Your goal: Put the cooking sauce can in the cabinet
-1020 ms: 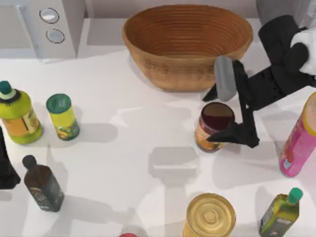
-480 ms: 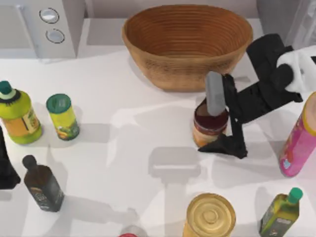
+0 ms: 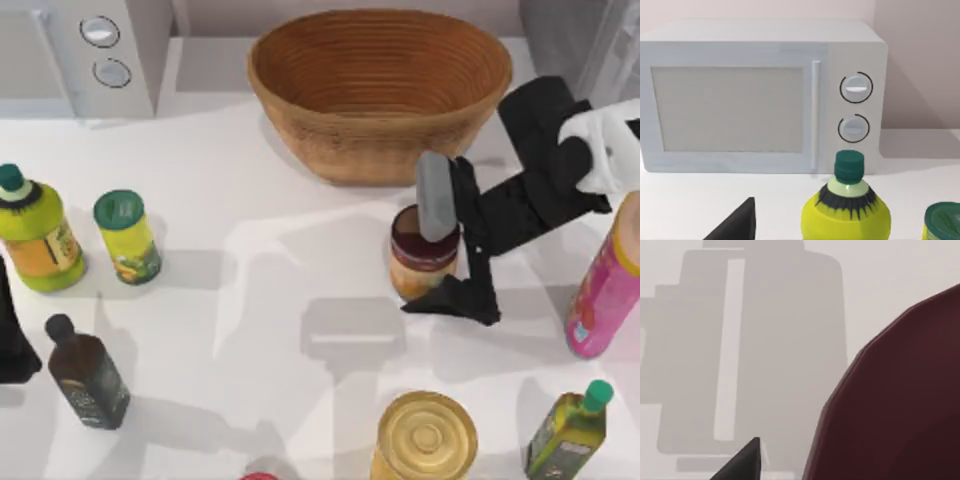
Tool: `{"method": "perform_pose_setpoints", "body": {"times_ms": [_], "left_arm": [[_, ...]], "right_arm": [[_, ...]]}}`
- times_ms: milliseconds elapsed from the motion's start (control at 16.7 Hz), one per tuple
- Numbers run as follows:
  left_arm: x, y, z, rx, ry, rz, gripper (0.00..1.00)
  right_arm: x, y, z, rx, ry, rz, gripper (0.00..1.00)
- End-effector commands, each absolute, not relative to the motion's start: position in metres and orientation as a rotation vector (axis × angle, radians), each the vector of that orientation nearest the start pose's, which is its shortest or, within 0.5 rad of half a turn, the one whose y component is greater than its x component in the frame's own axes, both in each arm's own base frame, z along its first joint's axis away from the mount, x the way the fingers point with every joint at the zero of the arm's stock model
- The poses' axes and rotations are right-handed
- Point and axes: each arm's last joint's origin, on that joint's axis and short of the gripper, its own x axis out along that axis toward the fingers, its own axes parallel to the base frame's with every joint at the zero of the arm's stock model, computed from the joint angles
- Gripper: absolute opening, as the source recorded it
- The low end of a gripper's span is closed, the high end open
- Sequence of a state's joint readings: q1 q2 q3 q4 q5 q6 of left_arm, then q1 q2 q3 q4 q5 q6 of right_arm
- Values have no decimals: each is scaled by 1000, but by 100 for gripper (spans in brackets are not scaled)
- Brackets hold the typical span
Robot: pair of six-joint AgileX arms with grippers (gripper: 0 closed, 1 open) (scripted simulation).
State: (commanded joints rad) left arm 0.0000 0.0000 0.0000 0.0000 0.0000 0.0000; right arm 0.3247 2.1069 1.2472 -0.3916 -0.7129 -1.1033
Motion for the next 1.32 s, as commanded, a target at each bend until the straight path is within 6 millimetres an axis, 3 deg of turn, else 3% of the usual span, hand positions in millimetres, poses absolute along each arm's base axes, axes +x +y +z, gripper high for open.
{"method": "perform_pose_setpoints", "body": {"times_ms": [660,1320], "left_arm": [[106,-1,160,0,0,0,100],[106,-1,160,0,0,0,100]], "right_arm": [[366,148,93,-621,627,1470,2],[366,148,93,-613,642,1470,0]]}}
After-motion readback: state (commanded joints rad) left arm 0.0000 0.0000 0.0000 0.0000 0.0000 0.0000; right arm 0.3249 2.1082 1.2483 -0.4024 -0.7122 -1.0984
